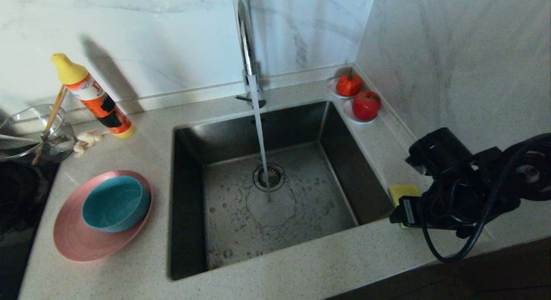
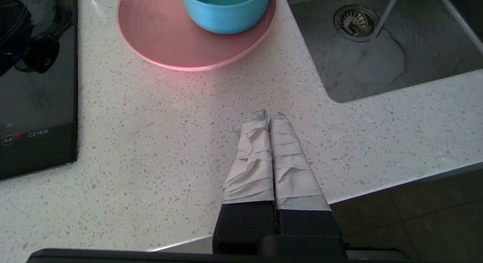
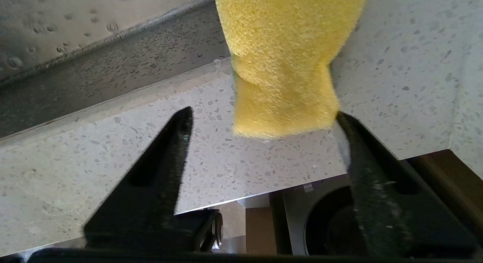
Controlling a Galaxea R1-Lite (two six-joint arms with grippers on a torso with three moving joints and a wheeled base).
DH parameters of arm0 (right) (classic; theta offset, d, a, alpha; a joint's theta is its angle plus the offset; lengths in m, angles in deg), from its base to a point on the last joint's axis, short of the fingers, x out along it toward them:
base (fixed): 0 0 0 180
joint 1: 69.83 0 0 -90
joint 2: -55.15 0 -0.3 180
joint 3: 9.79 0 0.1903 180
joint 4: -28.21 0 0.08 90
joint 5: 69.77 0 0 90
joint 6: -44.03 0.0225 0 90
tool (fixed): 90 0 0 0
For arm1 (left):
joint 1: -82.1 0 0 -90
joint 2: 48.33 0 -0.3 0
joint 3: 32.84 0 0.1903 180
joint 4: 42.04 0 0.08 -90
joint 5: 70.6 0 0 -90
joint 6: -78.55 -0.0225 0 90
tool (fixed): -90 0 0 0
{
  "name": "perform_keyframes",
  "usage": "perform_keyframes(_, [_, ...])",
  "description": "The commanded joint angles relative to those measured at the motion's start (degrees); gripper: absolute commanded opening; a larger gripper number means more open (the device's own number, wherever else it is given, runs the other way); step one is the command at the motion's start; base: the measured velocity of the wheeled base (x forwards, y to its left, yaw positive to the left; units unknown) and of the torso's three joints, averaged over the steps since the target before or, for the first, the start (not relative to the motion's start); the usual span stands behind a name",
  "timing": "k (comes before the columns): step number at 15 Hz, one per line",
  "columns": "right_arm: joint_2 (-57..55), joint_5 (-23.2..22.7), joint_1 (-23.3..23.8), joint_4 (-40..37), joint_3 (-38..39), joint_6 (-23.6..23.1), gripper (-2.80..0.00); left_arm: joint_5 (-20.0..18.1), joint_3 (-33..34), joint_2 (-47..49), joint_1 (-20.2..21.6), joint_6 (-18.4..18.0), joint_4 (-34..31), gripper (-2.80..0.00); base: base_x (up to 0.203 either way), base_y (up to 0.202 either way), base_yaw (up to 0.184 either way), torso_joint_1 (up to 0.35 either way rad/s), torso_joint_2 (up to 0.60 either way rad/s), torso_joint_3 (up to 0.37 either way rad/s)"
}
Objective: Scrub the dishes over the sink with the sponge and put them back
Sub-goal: Pick up a bowl and the sponge
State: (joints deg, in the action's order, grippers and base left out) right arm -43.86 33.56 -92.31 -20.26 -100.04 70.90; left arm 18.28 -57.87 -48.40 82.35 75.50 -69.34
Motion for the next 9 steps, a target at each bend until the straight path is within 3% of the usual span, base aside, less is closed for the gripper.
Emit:
perform_keyframes(1, [-0.7,0.0,0.1,-0.1,-0.1,0.3,0.0,0.1,0.0,0.0,0.0,0.0,0.0,-2.8,0.0,0.0,0.0,0.0,0.0,0.0])
perform_keyframes(9, [0.4,-0.1,-0.4,-0.6,-0.3,0.2,0.0,0.0,0.0,0.0,0.0,0.0,0.0,-2.8,0.0,0.0,0.0,0.0,0.0,0.0])
